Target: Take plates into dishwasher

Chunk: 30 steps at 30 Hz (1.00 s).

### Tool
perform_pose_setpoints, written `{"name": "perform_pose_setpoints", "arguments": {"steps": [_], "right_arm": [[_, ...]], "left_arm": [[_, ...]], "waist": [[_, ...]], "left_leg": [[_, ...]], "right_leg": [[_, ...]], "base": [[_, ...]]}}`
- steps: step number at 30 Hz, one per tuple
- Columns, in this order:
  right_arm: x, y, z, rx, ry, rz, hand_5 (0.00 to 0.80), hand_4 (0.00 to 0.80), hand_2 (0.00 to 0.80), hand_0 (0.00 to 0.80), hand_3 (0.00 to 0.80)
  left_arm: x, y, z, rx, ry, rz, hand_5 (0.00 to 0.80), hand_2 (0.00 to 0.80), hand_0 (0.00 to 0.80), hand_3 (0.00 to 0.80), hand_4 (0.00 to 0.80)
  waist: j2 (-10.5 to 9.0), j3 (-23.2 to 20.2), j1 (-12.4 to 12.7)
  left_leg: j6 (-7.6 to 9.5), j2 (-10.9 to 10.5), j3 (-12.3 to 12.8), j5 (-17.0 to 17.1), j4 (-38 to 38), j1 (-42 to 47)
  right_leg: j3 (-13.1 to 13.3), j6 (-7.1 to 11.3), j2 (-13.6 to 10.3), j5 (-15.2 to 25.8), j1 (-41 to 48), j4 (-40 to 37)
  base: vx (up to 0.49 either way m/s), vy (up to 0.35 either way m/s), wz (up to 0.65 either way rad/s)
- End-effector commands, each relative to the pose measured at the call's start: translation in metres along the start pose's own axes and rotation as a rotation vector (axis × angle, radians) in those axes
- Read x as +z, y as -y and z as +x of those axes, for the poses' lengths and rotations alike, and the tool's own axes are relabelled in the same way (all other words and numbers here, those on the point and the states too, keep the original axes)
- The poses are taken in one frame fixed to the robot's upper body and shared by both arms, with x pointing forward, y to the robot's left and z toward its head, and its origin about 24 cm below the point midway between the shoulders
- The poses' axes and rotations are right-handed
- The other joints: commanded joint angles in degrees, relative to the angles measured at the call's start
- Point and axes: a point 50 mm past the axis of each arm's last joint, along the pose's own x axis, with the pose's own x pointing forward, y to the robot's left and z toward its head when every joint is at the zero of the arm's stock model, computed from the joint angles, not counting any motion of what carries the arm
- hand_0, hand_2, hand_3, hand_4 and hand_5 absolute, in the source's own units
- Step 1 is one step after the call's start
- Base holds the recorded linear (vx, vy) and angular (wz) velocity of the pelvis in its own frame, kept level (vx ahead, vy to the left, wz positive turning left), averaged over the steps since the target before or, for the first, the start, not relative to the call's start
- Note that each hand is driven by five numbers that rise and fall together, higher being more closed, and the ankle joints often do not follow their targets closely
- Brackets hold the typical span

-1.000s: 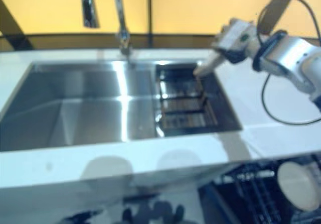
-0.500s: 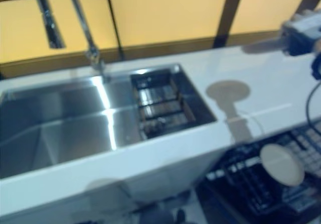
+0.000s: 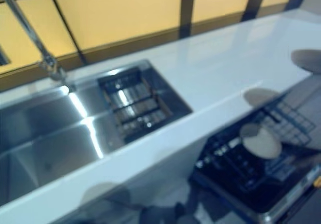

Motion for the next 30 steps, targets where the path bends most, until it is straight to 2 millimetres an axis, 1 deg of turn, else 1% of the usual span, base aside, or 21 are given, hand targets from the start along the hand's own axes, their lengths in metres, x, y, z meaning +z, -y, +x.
{"name": "perform_pose_setpoints", "arguments": {"steps": [1,4,6,7,8,9,10,17,21,22,24,30], "right_arm": [[-0.008,0.006,-0.005,-0.037,-0.028,0.163,0.800,0.800,0.800,0.800,0.800],[-0.012,-0.013,-0.007,0.084,-0.069,0.249,0.800,0.800,0.800,0.800,0.800],[-0.018,-0.028,-0.009,0.172,-0.113,0.304,0.800,0.800,0.800,0.800,0.800],[-0.019,-0.033,-0.010,0.200,-0.125,0.333,0.800,0.800,0.800,0.800,0.800],[-0.019,-0.034,-0.010,0.206,-0.126,0.337,0.800,0.800,0.800,0.800,0.800],[-0.018,-0.040,-0.010,0.239,-0.133,0.362,0.800,0.800,0.800,0.800,0.800],[-0.016,-0.048,-0.010,0.285,-0.138,0.388,0.800,0.800,0.800,0.800,0.800],[-0.002,-0.071,-0.008,0.435,-0.127,0.463,0.800,0.800,0.800,0.800,0.800],[0.007,-0.083,-0.007,0.485,-0.112,0.496,0.800,0.800,0.800,0.800,0.800],[0.007,-0.083,-0.007,0.487,-0.111,0.498,0.800,0.800,0.800,0.800,0.800],[0.016,-0.091,-0.006,0.525,-0.099,0.520,0.800,0.800,0.800,0.800,0.800],[0.026,-0.105,-0.003,0.578,-0.115,0.557,0.800,0.800,0.800,0.800,0.800]], "left_arm": [[0.015,-0.027,-0.004,0.068,0.023,0.064,0.000,0.000,0.000,0.000,0.000],[0.019,-0.028,-0.004,0.069,0.032,0.060,0.000,0.000,0.000,0.000,0.000],[0.022,-0.027,-0.003,0.069,0.035,0.058,0.000,0.000,0.000,0.000,0.000],[0.024,-0.027,-0.003,0.070,0.038,0.057,0.000,0.000,0.000,0.000,0.000],[0.024,-0.027,-0.003,0.071,0.039,0.056,0.000,0.000,0.000,0.000,0.000],[0.025,-0.027,-0.003,0.072,0.040,0.055,0.000,0.000,0.000,0.000,0.000],[0.028,-0.028,-0.003,0.074,0.043,0.050,0.000,0.000,0.000,0.000,0.000],[0.034,-0.030,-0.003,0.083,0.039,0.037,0.000,0.000,0.000,0.000,0.000],[0.037,-0.029,-0.003,0.082,0.040,0.034,0.000,0.000,0.000,0.000,0.000],[0.037,-0.029,-0.003,0.082,0.040,0.033,0.000,0.000,0.000,0.000,0.000],[0.040,-0.028,-0.003,0.078,0.043,0.033,0.000,0.000,0.000,0.000,0.000],[0.045,-0.024,-0.002,0.073,0.044,0.029,0.000,0.000,0.000,0.000,0.000]], "waist": [[-4.36,1.41,0.35],[-4.35,1.83,-0.03],[-4.23,2.06,-0.36],[-4.20,2.23,-0.45],[-4.20,2.28,-0.47],[-4.18,2.42,-0.55],[-4.11,2.63,-0.69],[-3.87,2.95,-1.04],[-3.68,3.12,-1.04],[-3.68,3.13,-1.06],[-3.51,3.32,-0.96],[-3.19,3.63,-0.75]], "left_leg": [[1.75,0.00,-0.18,-1.62,-0.01,3.05],[1.80,-0.07,0.27,-1.64,-0.01,3.23],[1.74,0.03,0.63,-1.63,-0.01,3.42],[1.72,0.06,0.76,-1.58,-0.01,3.44],[1.72,0.06,0.79,-1.56,-0.01,3.45],[1.70,0.05,0.89,-1.55,-0.01,3.50],[1.71,0.04,1.04,-1.57,-0.01,3.50],[1.66,-0.05,1.27,-1.52,-0.01,3.54],[1.67,-0.11,1.34,-1.48,-0.01,3.62],[1.67,-0.11,1.35,-1.47,-0.01,3.62],[1.69,-0.14,1.29,-1.39,-0.01,3.52],[1.61,-0.14,1.11,-1.25,-0.01,3.39]], "right_leg": [[0.29,5.08,-0.91,-2.95,3.70,0.14],[0.67,4.83,-0.86,-2.81,3.47,0.14],[0.72,4.75,-0.92,-2.73,3.44,0.14],[0.74,4.71,-0.94,-2.65,3.39,0.14],[0.75,4.70,-0.94,-2.63,3.40,0.14],[0.77,4.67,-0.96,-2.58,3.37,0.14],[0.76,4.62,-1.01,-2.51,3.25,0.14],[0.80,4.46,-1.14,-2.31,3.02,0.14],[0.71,4.43,-1.26,-2.28,3.08,0.14],[0.71,4.43,-1.26,-2.28,3.08,0.14],[0.69,4.41,-1.32,-2.22,3.01,0.14],[0.43,4.41,-1.44,-2.20,3.06,0.14]], "base": [[-0.004,-0.018,-0.10],[0.001,-0.005,-0.05],[0.008,-0.003,-0.07],[0.002,-0.003,-0.05],[0.000,0.000,0.00],[0.000,0.000,0.00],[0.000,0.000,0.00],[0.000,0.000,0.00],[0.000,0.000,0.00],[0.000,0.000,0.00],[-0.017,0.003,0.00],[0.000,0.000,0.00]]}}
